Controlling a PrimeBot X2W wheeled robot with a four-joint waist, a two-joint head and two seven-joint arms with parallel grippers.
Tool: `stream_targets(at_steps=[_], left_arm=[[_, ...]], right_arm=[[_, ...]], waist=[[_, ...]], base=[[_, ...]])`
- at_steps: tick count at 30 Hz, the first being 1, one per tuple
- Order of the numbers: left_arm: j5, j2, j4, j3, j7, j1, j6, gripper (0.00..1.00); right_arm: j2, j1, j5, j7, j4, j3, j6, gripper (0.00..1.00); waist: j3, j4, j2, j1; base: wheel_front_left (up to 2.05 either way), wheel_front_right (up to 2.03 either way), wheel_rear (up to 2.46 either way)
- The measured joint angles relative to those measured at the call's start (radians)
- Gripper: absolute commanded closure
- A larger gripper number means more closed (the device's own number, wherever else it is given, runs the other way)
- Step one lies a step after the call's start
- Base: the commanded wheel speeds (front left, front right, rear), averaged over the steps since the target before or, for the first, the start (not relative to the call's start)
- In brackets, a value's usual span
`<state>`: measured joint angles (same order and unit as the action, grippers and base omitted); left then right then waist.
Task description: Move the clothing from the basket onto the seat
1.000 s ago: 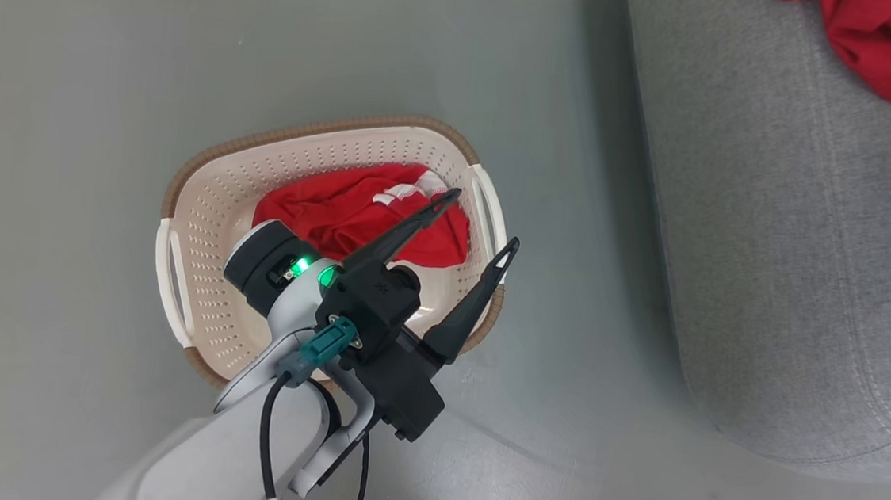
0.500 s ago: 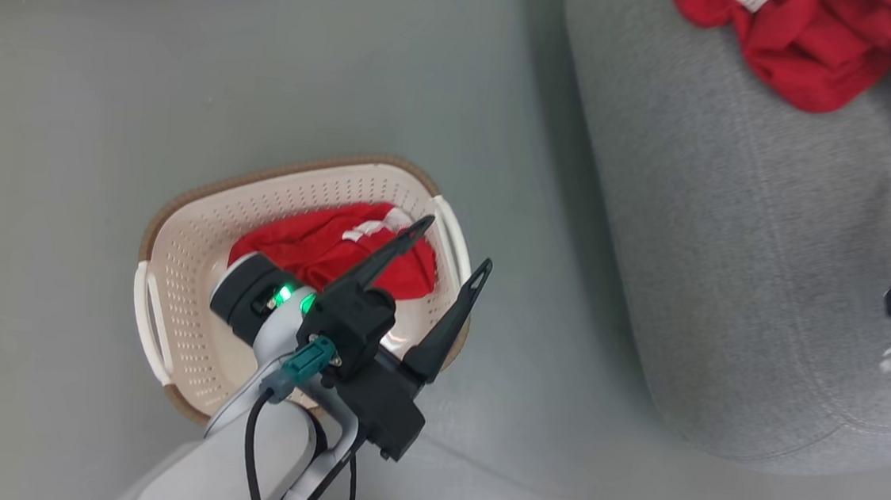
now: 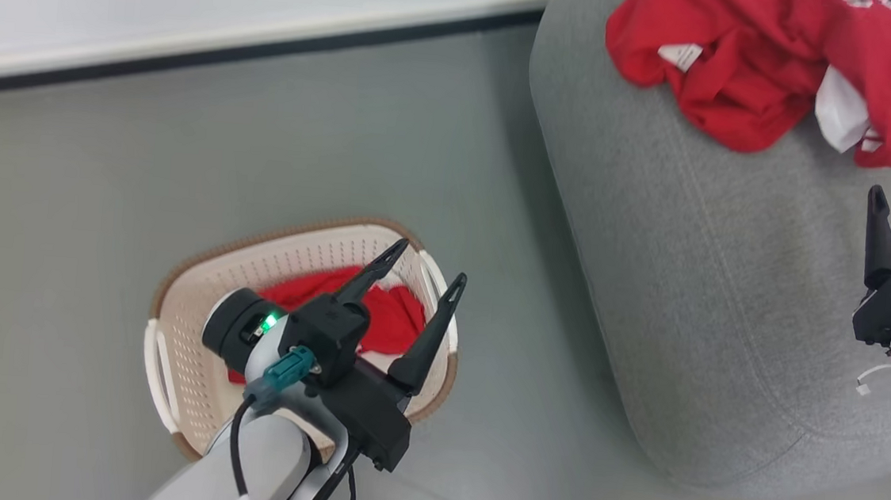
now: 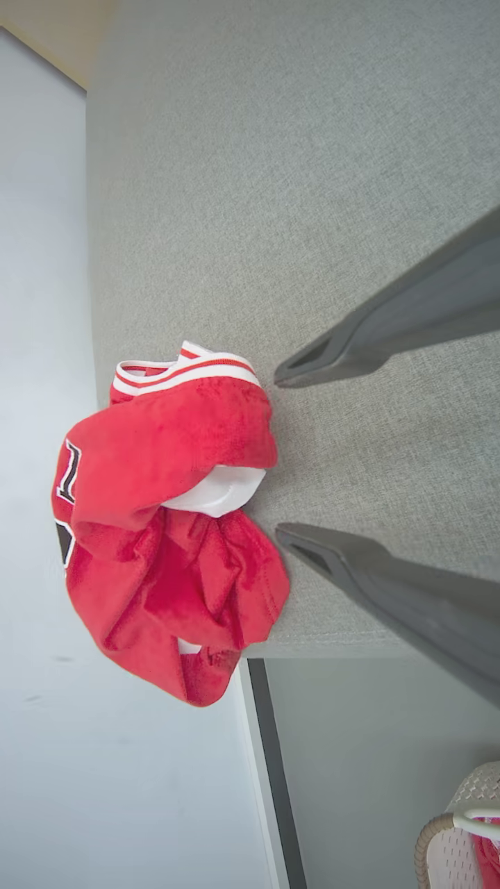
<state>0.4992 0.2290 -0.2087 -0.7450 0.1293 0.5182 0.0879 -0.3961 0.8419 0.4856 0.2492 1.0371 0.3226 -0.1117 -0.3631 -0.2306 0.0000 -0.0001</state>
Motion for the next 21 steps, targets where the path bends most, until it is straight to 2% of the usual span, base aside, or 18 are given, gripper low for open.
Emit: stream_targets(at_steps=[8, 14, 21], left_arm=[[0.016, -0.01, -0.074, 0.041, 0.049, -0.038, 0.009, 0.0], [0.048, -0.025, -0.127, 0.07, 0.075, -0.085, 0.018, 0.0], [0.063, -0.025, -0.174, 0.105, 0.094, -0.164, 0.026, 0.0]], right_arm=[[0.016, -0.066, -0.015, 0.0, -0.109, -0.002, 0.008, 0.0], [0.05, -0.175, -0.028, 0.0, -0.191, -0.007, 0.026, 0.0], [0.093, -0.326, -0.038, 0.0, -0.291, -0.007, 0.062, 0.0]], waist=[[0.093, 0.027, -0.0001, -0.0001], [0.165, 0.066, -0.0001, -0.0001], [0.254, 0.12, -0.0001, -0.0001]], base=[[0.0, 0.0, 0.0], [0.0, 0.0, 0.0], [0.0, 0.0, 0.0]])
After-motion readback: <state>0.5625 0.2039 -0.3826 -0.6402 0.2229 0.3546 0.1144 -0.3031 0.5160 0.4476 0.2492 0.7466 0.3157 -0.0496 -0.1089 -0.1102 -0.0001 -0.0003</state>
